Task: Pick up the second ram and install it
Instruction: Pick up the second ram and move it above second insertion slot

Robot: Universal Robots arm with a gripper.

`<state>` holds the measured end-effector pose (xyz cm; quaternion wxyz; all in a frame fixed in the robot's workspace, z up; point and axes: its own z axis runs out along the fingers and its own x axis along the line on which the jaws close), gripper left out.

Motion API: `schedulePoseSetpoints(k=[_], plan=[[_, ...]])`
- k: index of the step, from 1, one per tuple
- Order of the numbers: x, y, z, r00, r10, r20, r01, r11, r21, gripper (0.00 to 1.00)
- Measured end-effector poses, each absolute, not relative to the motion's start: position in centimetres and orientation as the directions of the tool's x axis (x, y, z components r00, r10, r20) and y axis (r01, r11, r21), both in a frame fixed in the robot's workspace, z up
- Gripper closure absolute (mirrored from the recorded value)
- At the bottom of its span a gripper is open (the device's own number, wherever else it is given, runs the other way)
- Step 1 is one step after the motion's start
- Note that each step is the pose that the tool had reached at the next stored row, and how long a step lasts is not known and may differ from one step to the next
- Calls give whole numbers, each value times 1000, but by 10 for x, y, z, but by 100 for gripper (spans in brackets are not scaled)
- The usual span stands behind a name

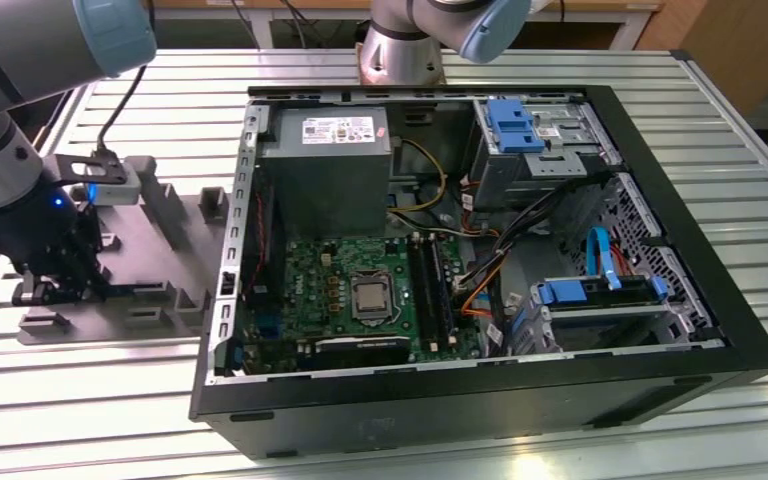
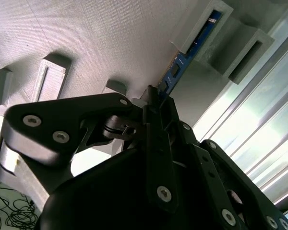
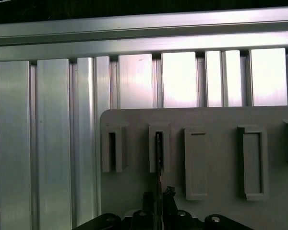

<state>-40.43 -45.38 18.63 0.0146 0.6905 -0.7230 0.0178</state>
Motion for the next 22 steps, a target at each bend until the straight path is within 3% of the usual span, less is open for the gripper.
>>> schedulePoseSetpoints(k=[3,4,16,22], plan=[[-404,-454,186,-46,-998,46,-999,46,-5,79],[-404,-454,186,-46,-998,46,-999,46,-6,86],[-404,-454,186,-39,-998,46,-999,38,-6,86],[-404,-454,186,19,-999,46,-1000,-20,-6,86]])
